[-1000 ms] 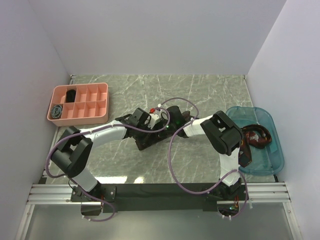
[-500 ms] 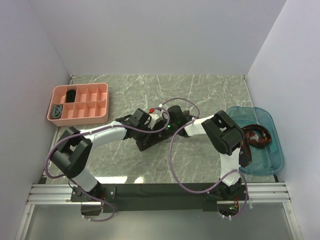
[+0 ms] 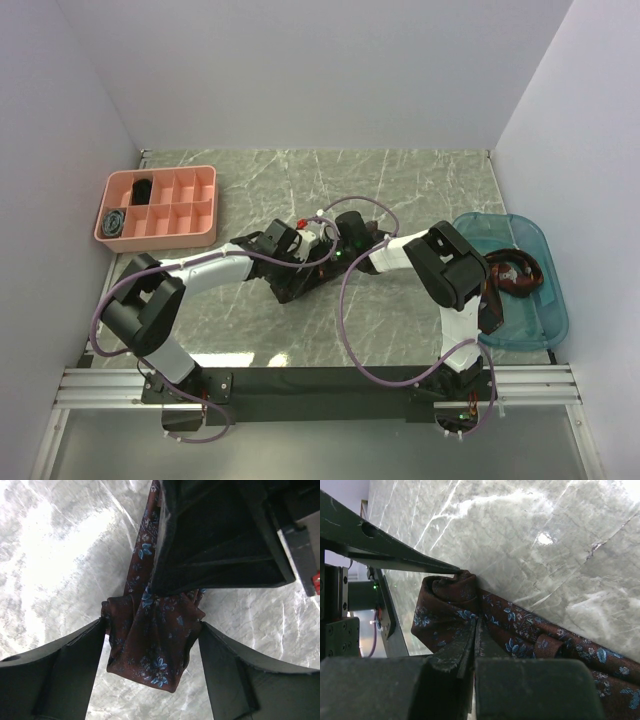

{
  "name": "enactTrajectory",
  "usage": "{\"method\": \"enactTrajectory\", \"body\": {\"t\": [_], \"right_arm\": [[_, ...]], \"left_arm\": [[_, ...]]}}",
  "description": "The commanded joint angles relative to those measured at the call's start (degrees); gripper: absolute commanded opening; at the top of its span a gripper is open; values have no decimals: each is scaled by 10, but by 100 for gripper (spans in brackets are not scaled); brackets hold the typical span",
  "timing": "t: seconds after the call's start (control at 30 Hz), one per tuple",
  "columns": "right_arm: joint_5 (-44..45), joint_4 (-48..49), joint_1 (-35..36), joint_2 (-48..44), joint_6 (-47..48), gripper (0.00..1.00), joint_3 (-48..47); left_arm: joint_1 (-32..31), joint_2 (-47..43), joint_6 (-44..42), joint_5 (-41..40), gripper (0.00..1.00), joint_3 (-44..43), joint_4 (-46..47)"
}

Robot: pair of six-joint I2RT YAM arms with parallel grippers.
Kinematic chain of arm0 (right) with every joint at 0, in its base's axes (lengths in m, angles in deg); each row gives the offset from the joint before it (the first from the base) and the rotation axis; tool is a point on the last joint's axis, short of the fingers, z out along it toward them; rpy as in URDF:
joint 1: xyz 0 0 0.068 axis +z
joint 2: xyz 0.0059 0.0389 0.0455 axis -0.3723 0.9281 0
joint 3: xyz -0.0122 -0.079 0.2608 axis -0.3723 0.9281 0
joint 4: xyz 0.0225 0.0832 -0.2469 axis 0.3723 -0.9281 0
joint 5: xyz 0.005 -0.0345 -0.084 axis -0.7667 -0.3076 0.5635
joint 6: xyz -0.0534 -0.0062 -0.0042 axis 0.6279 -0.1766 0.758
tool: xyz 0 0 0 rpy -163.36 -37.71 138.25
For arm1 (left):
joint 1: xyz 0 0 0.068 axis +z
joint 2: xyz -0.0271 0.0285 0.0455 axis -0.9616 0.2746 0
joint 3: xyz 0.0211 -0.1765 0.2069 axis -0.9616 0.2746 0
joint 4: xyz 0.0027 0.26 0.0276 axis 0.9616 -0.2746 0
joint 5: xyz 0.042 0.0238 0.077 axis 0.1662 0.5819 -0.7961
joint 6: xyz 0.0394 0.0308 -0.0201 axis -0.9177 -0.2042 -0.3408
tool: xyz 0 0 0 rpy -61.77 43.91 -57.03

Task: Roll the ties
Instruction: Roll the tie

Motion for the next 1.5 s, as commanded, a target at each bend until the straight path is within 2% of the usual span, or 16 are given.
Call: {"method": "enactTrajectory", "body": {"t": [0.0,0.13,0.2,0.4,0.53,0.63,0.67,0.8,0.83,1.0,1.1,1.13,1.2,1.47], "right_arm": [[-14,17,-3,-12,24,0,-12],[-14,31,-2,-13,30,0,-11],[-12,32,-3,-11,34,0,-15],[-8,39,-2,-10,41,0,-24],[-3,41,-2,-4,46,0,-26],[-1,40,-3,0,48,0,-24],[-2,42,-3,1,48,0,-22],[12,54,-2,-6,41,0,10],[16,63,-2,-6,37,0,16],[32,72,-4,-12,14,0,40],[34,82,-12,-27,-7,18,54],[35,81,-14,-33,-10,28,56],[40,68,-16,-51,-15,36,57],[20,37,-17,-82,-30,36,59]], "left_arm": [[-3,-15,-9,19,80,-1,3],[-5,-2,-12,28,79,-8,-2],[-8,-3,-15,32,73,-8,-2],[-19,-9,-29,62,67,-4,-3],[-27,-8,-32,56,65,-1,-4],[-27,-4,-30,42,60,0,-8],[-28,-3,-28,41,56,0,-9],[-28,9,-20,23,52,-2,-14],[-28,12,-19,18,48,-3,-16],[-29,19,-13,-6,40,-5,-24],[-29,16,-13,-5,34,-2,-24],[-28,15,-13,-3,34,-1,-23],[-29,15,-13,-4,34,-2,-23],[-34,23,-12,-8,36,-8,-23]]}}
